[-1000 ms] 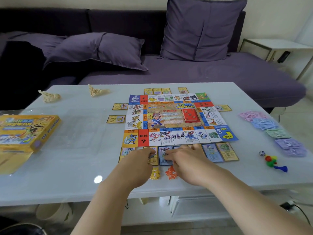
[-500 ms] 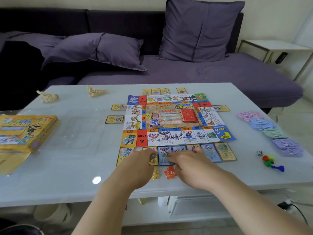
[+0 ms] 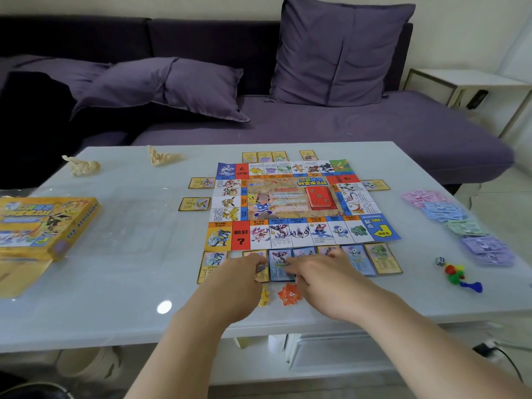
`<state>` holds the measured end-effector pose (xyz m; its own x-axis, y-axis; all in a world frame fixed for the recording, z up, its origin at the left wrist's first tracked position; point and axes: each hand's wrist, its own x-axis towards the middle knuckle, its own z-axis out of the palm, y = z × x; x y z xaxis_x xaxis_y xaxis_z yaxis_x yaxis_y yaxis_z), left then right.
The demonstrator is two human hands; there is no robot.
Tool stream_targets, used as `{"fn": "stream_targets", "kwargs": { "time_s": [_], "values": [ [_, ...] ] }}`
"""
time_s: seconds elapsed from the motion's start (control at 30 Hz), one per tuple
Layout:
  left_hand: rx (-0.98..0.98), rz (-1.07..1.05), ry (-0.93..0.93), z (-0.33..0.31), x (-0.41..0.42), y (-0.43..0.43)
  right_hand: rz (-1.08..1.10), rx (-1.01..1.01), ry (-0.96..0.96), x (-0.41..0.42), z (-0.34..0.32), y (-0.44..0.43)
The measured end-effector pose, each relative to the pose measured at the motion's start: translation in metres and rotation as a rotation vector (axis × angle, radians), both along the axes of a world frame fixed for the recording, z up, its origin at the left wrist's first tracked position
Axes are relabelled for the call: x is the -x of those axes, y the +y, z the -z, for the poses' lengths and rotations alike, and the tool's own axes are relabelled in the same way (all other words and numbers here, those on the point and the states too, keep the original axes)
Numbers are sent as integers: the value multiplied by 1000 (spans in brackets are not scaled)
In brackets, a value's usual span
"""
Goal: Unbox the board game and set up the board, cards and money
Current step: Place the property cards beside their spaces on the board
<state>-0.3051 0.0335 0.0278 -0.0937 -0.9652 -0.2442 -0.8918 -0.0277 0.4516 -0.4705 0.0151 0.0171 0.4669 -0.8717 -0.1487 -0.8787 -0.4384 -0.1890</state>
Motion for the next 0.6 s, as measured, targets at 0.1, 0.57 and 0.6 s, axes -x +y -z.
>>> {"fn": "stream_targets", "kwargs": {
  "time_s": [0.1, 0.57, 0.6],
  "values": [
    [66, -15, 29, -1, 1, 0, 33, 15, -69, 3, -4, 0],
    [-462, -707, 1954, -24, 23, -8, 400, -192, -921, 9, -32, -1],
    [-447, -685, 1933, -23, 25, -9, 422, -201, -922, 9, -30, -1]
  ]
}}
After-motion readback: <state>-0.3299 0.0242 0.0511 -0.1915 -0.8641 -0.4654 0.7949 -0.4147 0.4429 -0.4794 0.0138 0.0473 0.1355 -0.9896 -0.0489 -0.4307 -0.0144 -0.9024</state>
